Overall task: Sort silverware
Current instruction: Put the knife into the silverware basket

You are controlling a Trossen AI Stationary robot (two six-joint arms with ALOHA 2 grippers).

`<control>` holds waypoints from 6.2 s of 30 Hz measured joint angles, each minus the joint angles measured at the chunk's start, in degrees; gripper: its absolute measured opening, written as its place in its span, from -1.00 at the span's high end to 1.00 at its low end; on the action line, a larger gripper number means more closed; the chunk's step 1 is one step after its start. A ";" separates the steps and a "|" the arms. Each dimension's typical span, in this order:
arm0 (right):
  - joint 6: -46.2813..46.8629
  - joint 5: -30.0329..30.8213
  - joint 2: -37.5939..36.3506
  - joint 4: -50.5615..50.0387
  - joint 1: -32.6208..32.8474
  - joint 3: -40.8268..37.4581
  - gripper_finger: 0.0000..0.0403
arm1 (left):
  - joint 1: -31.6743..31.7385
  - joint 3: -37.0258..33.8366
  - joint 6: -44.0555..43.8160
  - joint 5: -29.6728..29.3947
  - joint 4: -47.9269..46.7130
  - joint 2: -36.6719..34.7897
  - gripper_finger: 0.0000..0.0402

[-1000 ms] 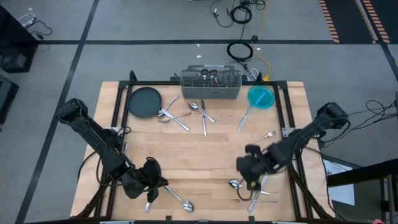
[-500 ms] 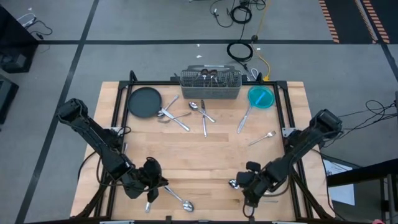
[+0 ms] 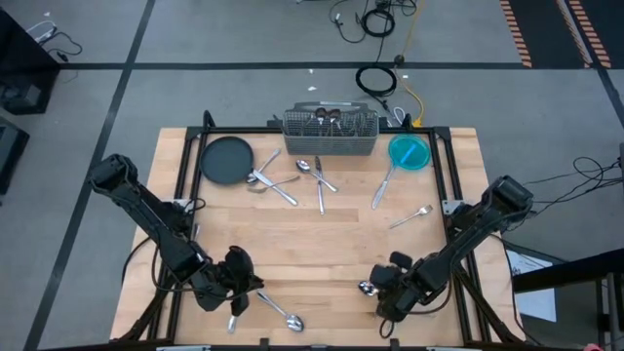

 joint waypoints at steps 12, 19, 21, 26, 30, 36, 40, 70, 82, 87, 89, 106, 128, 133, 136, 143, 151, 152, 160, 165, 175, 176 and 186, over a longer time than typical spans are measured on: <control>58.41 -1.52 -3.91 -14.07 11.79 0.00 0.23 | 5.02 0.00 11.30 -3.14 -1.87 -4.23 0.74; 61.87 -7.64 -3.85 -20.76 12.08 1.77 0.23 | 11.32 0.00 23.09 -3.28 -1.75 -8.01 0.74; 61.88 -11.08 -3.85 -25.70 12.03 2.59 0.23 | 12.85 0.00 25.08 -3.27 -1.36 -9.05 0.74; 61.70 -12.94 -3.89 -29.66 9.40 3.50 0.23 | 16.65 0.00 26.50 -3.43 -1.14 -11.31 0.74; 61.50 -13.73 -3.89 -29.88 6.59 3.11 0.23 | 20.59 0.00 26.54 -4.46 0.62 -12.70 0.74; 61.43 -13.76 -3.90 -32.53 2.53 3.11 0.23 | 25.23 0.00 27.06 -4.46 8.27 -13.10 0.74; 58.53 -9.36 -3.91 -32.90 0.71 3.11 0.23 | 27.23 0.00 30.29 -4.43 12.33 -13.10 0.74; 43.09 -8.31 0.24 -21.41 1.59 9.26 0.24 | 29.35 0.00 37.15 -3.33 15.52 -13.08 0.74; -35.50 -2.70 0.17 -41.72 4.15 19.96 0.24 | 29.33 0.00 50.59 -3.16 16.76 -13.03 0.74; -45.49 -2.34 0.15 -42.04 4.11 16.59 0.24 | 29.33 0.00 50.57 -3.16 16.46 -12.99 0.74; -48.29 -7.01 0.15 -38.53 4.13 14.25 0.24 | 29.33 0.00 50.57 -3.16 16.44 -12.99 0.74; -62.80 -13.80 0.20 -18.12 6.73 4.93 0.24 | 29.33 0.00 50.50 -3.16 15.97 -12.99 0.74; -62.27 -13.75 0.39 -4.85 6.73 -6.81 0.25 | 29.35 0.00 50.48 -3.16 15.89 -12.99 0.74; -60.30 -14.37 2.32 -5.76 6.73 -7.19 0.49 | 29.35 0.00 50.57 -3.24 14.96 -12.99 0.74; -59.80 -15.73 3.34 -5.88 6.52 -6.94 0.82 | 29.35 0.00 50.50 -3.78 13.97 -12.99 0.74; -51.66 -16.33 3.74 -7.09 5.38 -5.85 1.00 | 29.33 0.00 50.48 -4.12 13.60 -12.99 0.74; -39.33 -17.30 4.04 -8.44 3.48 -2.85 0.99 | 29.33 0.00 50.46 -4.56 13.75 -12.99 0.74; -37.00 -16.67 4.13 -8.97 3.34 -2.34 0.99 | 29.33 0.00 50.44 -4.59 13.81 -12.99 0.74; -21.47 -7.95 4.04 -16.80 3.19 3.35 0.99 | 29.33 0.00 50.42 -4.66 15.74 -12.99 0.74; -14.85 -2.50 3.89 -23.05 2.83 7.19 1.00 | 29.33 0.00 50.42 -4.66 17.23 -12.99 0.74; -12.60 3.13 3.80 -27.49 -1.32 8.86 1.00 | 29.33 0.00 50.44 -4.66 18.10 -12.99 0.74; -13.18 3.68 3.86 -27.51 -2.27 8.86 1.00 | 29.33 0.00 50.44 -4.66 18.10 -12.99 0.74; -18.21 4.06 8.19 -29.95 -9.98 8.86 1.00 | 29.33 0.00 50.38 -4.66 18.16 -12.99 0.74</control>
